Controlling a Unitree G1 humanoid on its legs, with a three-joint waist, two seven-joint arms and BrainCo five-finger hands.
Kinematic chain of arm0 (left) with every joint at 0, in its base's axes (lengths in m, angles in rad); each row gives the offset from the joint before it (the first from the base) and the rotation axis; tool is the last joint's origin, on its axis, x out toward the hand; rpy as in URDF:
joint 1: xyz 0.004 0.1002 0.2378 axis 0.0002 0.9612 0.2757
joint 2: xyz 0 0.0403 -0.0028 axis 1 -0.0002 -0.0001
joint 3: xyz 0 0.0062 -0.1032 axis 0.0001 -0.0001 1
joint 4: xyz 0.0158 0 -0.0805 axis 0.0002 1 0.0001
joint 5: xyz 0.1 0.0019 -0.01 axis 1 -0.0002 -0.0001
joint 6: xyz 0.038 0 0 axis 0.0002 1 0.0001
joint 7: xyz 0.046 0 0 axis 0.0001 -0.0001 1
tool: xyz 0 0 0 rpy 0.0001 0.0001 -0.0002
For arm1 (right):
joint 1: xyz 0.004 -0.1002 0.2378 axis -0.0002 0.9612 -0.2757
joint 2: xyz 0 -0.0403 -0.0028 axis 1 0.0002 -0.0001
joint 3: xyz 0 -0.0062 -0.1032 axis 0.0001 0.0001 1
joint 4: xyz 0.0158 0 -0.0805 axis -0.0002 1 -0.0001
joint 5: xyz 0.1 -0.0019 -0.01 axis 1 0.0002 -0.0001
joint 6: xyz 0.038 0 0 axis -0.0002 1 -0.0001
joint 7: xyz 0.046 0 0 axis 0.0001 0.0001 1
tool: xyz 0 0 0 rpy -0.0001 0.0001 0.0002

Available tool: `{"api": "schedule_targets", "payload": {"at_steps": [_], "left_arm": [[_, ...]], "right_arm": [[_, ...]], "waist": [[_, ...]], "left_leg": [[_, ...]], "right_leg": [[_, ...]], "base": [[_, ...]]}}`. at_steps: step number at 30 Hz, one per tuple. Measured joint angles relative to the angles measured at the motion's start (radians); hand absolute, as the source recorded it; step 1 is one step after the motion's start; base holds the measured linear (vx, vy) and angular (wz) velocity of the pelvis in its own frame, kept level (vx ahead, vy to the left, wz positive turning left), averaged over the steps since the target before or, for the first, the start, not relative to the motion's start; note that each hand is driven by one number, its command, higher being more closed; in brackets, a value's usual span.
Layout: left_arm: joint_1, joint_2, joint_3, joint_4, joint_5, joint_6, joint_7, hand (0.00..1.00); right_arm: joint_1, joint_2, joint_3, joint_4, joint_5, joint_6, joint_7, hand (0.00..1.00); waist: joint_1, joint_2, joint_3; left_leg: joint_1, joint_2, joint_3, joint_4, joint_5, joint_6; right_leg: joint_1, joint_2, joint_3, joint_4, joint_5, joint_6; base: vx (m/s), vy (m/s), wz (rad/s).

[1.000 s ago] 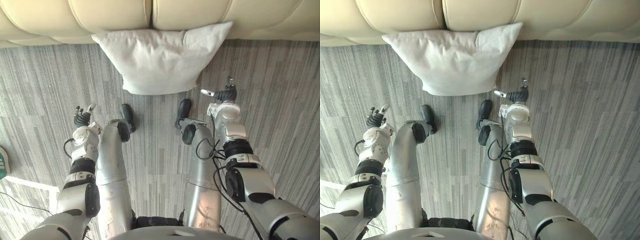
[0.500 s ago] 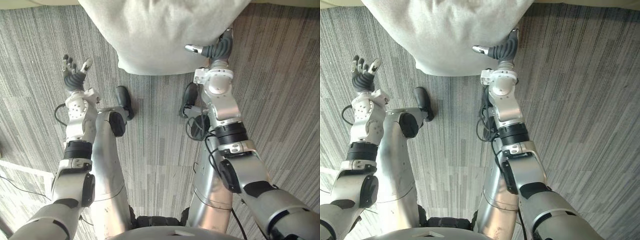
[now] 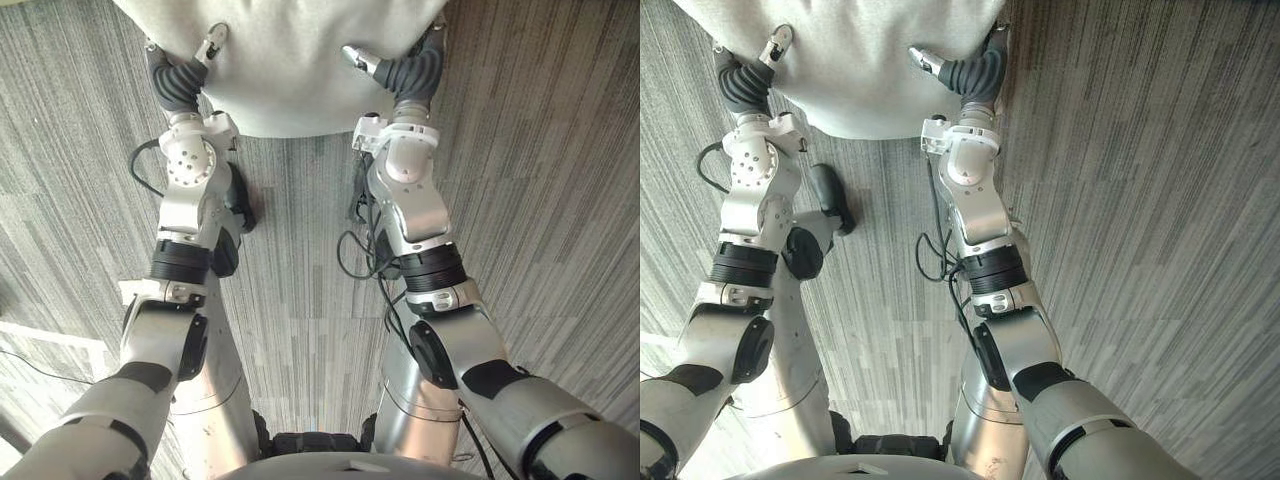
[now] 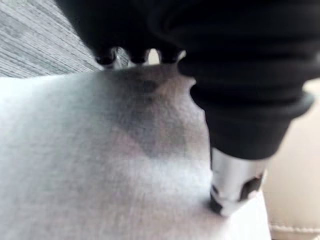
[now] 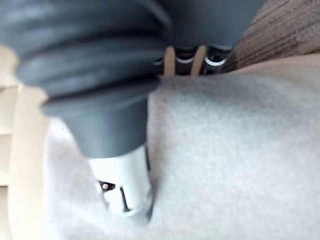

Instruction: Pick up cushions and gather them together orderly.

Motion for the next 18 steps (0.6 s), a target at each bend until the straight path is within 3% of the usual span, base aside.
{"api": "schedule_targets", "payload": {"at_steps": [12, 18], "left_arm": [[-0.023, 0.061, -0.021, -0.048, -0.011, 0.008, 0.013, 1.00], [0.015, 0.059, -0.038, -0.126, -0.010, 0.011, 0.013, 1.00]], "right_arm": [[0.000, -0.019, -0.004, -0.053, 0.111, -0.044, 0.024, 1.00], [0.049, -0.011, -0.008, -0.101, 0.169, -0.065, 0.053, 1.00]], "waist": [[-0.007, 0.000, -0.001], [-0.008, -0.001, -0.004]], "left_leg": [[0.016, -0.007, -0.020, -0.104, 0.064, -0.018], [0.116, -0.010, -0.023, -0.196, 0.097, -0.030]], "right_leg": [[0.033, 0.000, -0.045, -0.086, 0.027, -0.030], [0.137, 0.001, -0.072, -0.160, 0.040, -0.042]], "base": [[0.00, -0.016, 0.04], [-0.02, -0.060, 0.06]]}}
